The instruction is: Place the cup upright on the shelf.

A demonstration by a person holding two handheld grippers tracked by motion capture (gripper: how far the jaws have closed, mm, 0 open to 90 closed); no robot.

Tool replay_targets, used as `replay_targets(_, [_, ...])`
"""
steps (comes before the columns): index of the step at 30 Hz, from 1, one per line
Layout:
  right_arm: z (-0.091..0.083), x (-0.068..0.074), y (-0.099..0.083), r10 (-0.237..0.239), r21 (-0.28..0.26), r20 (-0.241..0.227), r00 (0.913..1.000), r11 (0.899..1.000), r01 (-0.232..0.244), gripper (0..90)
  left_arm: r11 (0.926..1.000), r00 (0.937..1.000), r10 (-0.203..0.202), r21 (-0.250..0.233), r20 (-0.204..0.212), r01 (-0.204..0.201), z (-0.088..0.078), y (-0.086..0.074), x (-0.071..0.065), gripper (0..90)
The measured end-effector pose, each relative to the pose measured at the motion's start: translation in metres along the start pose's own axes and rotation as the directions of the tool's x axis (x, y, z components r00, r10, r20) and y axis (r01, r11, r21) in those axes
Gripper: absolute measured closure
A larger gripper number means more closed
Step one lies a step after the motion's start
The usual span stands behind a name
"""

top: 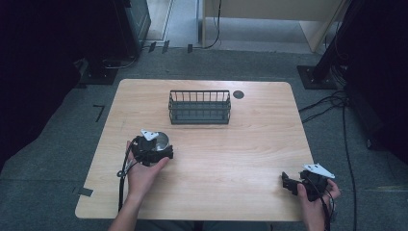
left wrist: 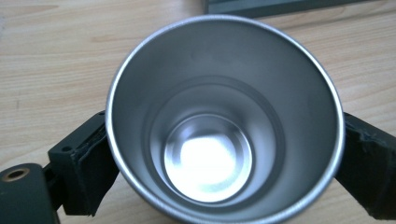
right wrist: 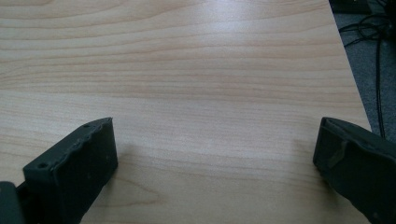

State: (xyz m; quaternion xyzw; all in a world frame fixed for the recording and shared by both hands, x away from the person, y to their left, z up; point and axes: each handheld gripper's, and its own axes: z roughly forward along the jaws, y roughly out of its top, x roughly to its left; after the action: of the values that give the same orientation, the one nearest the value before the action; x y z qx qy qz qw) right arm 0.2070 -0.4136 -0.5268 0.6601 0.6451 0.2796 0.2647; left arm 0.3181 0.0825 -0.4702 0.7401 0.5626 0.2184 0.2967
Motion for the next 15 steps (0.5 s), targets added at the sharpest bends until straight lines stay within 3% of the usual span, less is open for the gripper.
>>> replay_targets(5, [0.0, 0.0001, 0.0, 0.001, 0.001, 0.0, 1.0, 1.0, -0.001, 0.0, 0.9998, 0.9998, -0.019, -0.003, -0.003, 0.019, 0.0023, 0.0045, -0.0011, 7.4])
replay_targets(11, [0.0, 0.0001, 0.0, 0.001, 0.001, 0.0, 1.0, 1.0, -0.001, 0.0, 0.9998, 0.9993, 0.002, 0.021, -0.037, -0.001, 0.008, 0.0089, -0.0041, 8.3])
replay_targets(15, [0.0, 0.0, 0.0, 0.0, 0.0, 0.0, 1.0, 1.0, 0.0, 0.0, 0.9995, 0.999, 0.011, 0.031, -0.043, -0.01, 0.01, 0.0088, -0.0042, 14.2])
